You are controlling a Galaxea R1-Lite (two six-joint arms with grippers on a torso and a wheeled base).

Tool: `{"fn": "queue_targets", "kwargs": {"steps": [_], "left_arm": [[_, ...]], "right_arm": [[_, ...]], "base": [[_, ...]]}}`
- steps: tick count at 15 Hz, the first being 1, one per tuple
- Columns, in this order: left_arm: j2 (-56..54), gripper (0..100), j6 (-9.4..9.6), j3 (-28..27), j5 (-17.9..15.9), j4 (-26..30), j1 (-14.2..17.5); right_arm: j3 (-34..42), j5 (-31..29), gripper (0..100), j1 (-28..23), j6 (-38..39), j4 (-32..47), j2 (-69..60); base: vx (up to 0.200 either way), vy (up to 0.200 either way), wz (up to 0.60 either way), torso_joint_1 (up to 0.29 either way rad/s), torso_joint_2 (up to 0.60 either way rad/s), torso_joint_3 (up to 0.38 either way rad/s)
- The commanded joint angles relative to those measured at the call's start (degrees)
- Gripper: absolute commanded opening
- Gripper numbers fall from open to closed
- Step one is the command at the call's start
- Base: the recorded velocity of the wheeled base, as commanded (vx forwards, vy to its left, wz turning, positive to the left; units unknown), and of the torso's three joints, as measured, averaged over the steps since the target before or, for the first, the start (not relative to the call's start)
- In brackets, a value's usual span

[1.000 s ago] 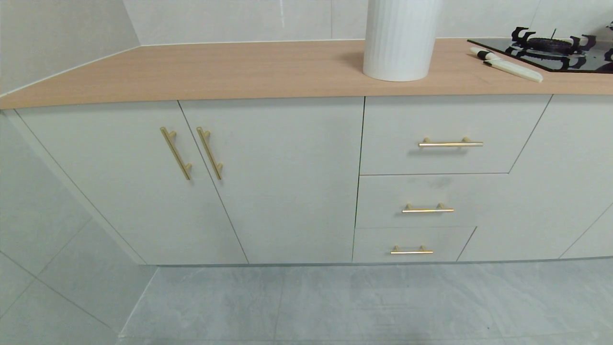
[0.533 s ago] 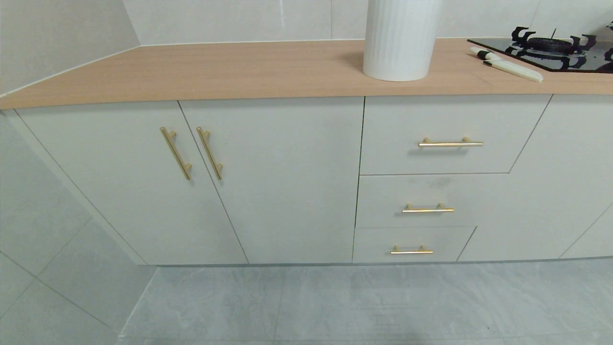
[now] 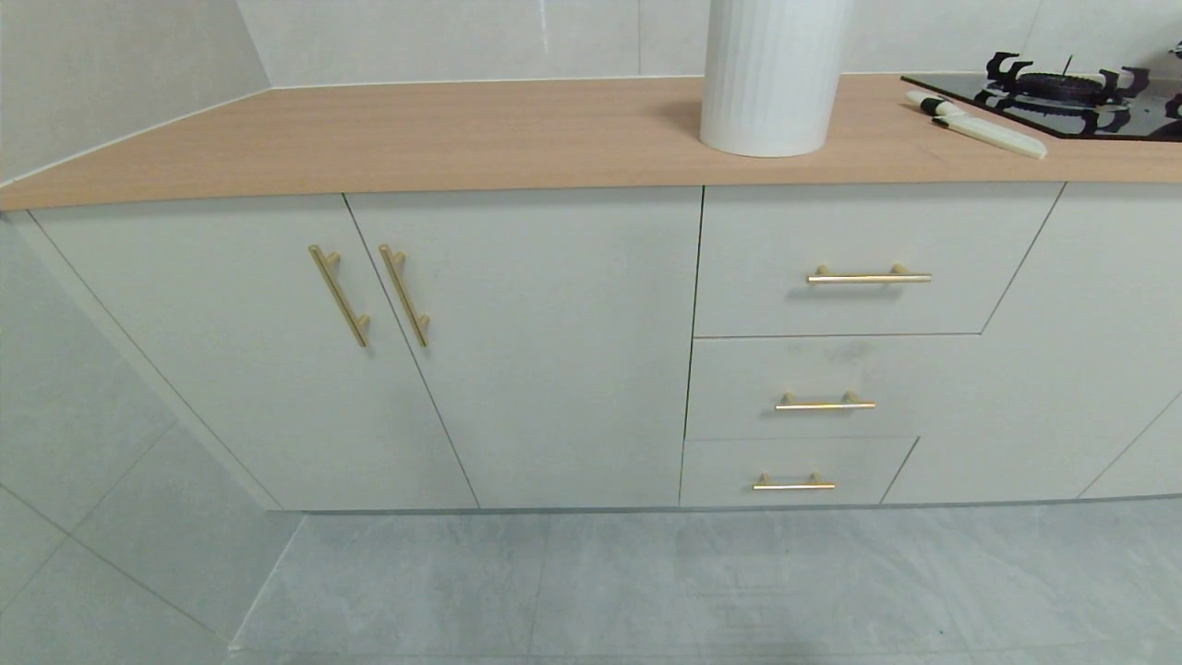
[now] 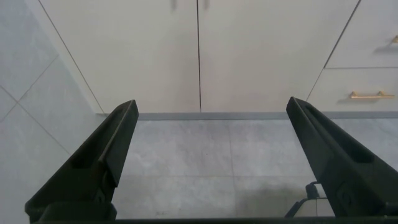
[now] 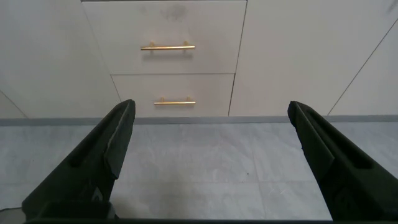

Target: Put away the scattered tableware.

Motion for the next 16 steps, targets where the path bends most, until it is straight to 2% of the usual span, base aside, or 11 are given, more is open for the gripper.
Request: {"fn": "queue_targets", "kwargs": {"steps": [1, 5, 16], "left_arm": [[0.0, 100, -0.05, 0.0, 0.0, 0.0, 0.0], [0.0, 100, -0.05, 0.0, 0.0, 0.0, 0.0], [0.0, 100, -0.22, 0.0, 0.0, 0.0, 0.0]], "right_arm": [[0.0, 0.0, 100, 0.0, 0.0, 0.1, 0.1], [0.0, 0.0, 100, 0.0, 0.1, 0.1, 0.1], [0.0, 0.1, 100, 0.0, 0.0, 0.1, 0.1]], "base": [[0.0, 0.0, 0.0, 0.0, 0.0, 0.0], [0.0, 0.0, 0.0, 0.0, 0.0, 0.0], [0.2, 0.0, 0.0, 0.001, 0.0, 0.002]]}}
